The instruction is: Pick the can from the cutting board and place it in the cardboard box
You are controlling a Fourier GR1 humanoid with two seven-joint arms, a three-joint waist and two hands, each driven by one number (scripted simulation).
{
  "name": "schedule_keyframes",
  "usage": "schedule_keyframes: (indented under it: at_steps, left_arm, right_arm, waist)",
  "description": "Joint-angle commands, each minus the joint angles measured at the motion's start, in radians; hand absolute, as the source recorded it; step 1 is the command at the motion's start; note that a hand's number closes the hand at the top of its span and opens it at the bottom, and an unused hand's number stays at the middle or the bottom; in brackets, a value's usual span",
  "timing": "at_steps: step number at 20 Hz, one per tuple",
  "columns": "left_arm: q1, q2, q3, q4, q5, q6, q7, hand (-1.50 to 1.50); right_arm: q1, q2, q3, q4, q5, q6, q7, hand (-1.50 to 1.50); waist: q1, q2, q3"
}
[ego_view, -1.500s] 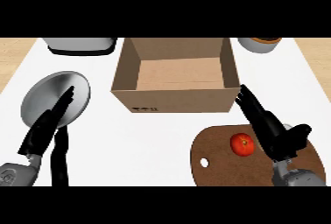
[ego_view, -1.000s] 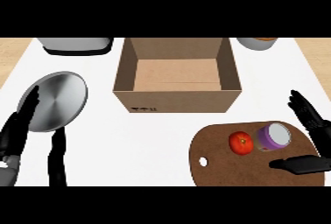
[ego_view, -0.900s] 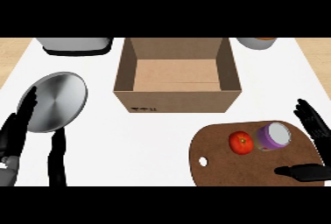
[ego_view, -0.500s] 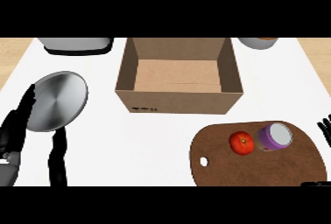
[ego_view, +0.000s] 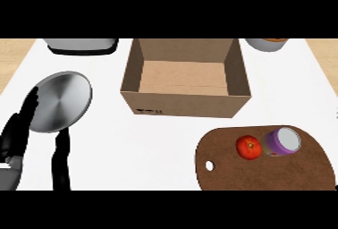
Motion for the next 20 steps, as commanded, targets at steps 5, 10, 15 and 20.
schedule_keyframes:
  at_steps: [5, 10, 15, 20]
  left_arm:
    - [-0.019, -0.007, -0.007, -0.007, -0.035, -0.005, 0.021, 0.0]
    - [0.042, -0.008, 0.056, -0.005, -0.016, -0.045, -0.033, 0.0]
    - [0.067, -0.072, 0.037, -0.063, -0.075, -0.02, 0.007, 0.0]
    - [0.019, -0.061, 0.11, 0.015, -0.089, -0.084, -0.031, 0.0]
  right_arm:
    - [-0.169, -0.08, 0.147, -0.027, 0.176, 0.1, 0.22, -1.5]
    - [-0.205, -0.009, 0.169, -0.049, 0.212, 0.165, 0.302, -1.5]
    - [-0.253, 0.05, 0.179, 0.047, 0.334, 0.133, 0.272, -1.5]
    - [-0.244, 0.064, 0.131, -0.038, 0.353, 0.197, 0.319, -1.5]
  waist:
    - [0.011, 0.001, 0.0]
    - [-0.004, -0.002, -0.001]
    - [-0.005, -0.002, 0.0]
    - [-0.012, -0.002, 0.0]
